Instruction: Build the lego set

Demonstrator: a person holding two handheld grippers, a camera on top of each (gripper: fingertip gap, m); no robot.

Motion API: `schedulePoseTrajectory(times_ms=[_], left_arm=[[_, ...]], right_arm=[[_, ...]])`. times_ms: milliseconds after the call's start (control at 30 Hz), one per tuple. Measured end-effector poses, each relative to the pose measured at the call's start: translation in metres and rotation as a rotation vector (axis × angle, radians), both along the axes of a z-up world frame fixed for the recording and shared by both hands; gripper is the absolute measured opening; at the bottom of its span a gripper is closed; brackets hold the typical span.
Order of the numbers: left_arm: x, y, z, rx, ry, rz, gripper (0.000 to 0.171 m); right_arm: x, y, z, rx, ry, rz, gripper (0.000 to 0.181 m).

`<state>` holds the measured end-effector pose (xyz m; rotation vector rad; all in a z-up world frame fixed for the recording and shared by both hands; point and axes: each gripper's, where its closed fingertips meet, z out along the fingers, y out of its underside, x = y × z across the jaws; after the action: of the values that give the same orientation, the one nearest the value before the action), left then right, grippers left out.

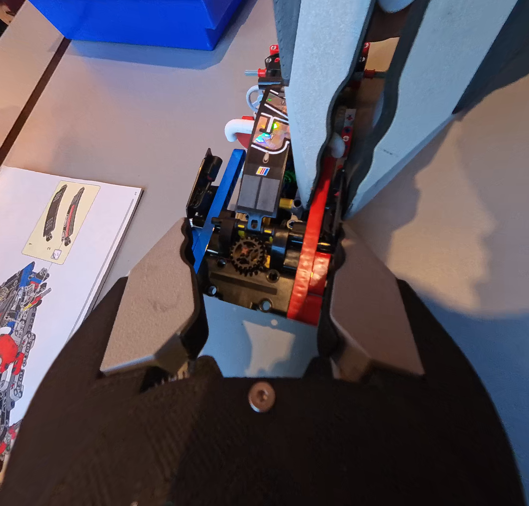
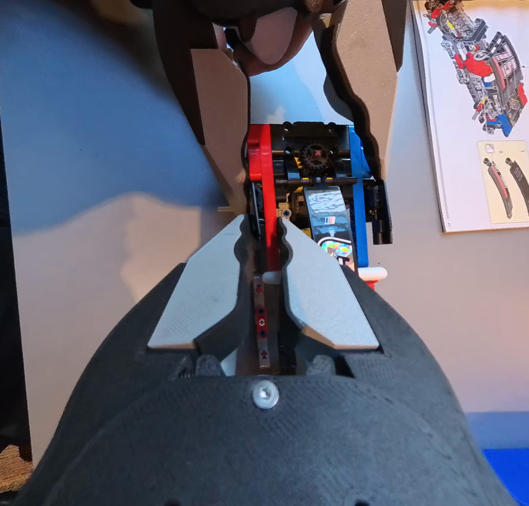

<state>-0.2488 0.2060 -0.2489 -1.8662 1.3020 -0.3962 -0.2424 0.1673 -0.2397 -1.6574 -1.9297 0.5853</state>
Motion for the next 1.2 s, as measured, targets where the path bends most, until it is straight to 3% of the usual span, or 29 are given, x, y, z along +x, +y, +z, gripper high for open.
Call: schedulePoseTrajectory(times_ms=[433,567,633,767,900,1033,1133,1200], left_arm=[[0.0,0.0,0.0,0.003,-0.01,0.005,0.096],[-0.001,-0.003,0.001,-0.011,0.055,-0.002,0.097],[0.002,-0.008,0.005,-0.043,0.025,0.008,0.108],[-0.017,-0.018,0.023,-0.026,-0.006,0.069,0.109],[-0.051,-0.025,0.013,-0.093,0.024,0.165,0.106],[-0.045,-0.041,-0.001,-0.214,-0.082,0.147,0.096],[-0.036,-0.045,-0.006,-0.215,-0.126,0.135,0.082],[-0.031,-0.049,-0.01,-0.229,-0.14,0.117,0.084]], right_arm=[[0.0,0.001,-0.001,0.038,0.013,0.0,0.014],[-0.001,-0.002,0.001,0.021,0.016,0.015,0.014],[-0.001,-0.002,0.002,0.038,0.017,0.022,0.014],[-0.001,-0.003,0.004,0.051,0.032,0.003,0.022],[-0.009,-0.007,0.007,0.05,0.059,-0.023,0.033],[-0.015,0.002,0.009,0.094,0.078,-0.08,0.023],[-0.016,-0.001,0.007,0.093,0.06,-0.104,0.033],[-0.015,-0.002,0.004,0.13,0.04,-0.116,0.038]])
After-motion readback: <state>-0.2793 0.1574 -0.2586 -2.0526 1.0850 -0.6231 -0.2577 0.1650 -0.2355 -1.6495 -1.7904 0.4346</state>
